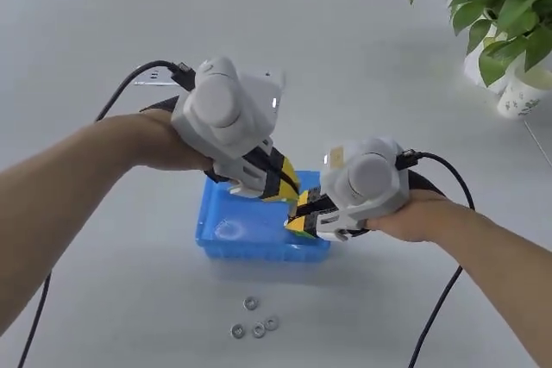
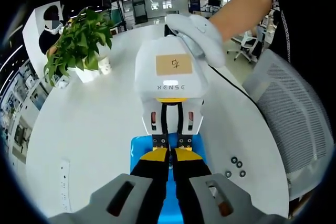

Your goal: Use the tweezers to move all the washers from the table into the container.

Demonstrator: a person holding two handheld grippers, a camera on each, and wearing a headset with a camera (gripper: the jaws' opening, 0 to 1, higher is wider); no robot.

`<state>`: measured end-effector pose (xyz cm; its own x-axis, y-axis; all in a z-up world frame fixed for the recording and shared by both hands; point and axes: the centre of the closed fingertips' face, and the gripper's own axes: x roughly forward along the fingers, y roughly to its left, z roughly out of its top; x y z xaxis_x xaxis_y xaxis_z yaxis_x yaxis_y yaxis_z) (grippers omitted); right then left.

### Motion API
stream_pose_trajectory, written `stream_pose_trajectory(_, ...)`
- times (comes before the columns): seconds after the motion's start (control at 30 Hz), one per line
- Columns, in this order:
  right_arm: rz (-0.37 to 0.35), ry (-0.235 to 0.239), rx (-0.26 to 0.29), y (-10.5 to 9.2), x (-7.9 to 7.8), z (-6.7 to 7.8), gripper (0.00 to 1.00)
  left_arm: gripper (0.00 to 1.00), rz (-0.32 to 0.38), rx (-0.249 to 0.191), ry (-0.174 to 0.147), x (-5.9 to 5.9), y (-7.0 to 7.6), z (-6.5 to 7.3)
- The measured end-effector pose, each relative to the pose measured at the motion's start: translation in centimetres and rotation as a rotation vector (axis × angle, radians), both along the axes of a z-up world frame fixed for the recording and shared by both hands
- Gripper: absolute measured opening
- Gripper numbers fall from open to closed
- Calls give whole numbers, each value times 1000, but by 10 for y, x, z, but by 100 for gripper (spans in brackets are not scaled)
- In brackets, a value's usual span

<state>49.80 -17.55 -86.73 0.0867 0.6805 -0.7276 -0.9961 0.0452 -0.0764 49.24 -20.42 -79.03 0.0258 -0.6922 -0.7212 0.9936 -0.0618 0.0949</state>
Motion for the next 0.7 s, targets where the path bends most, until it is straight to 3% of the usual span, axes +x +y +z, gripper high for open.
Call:
stream_pose_trajectory(0.47,-15,-15,19,-2,-2,15,12,6,5,-11,-7,-4,2,13)
stream_pose_trajectory(0.7,-20,-34,46,1,-5,31,12,6,11,-11,-12,-8,4,30)
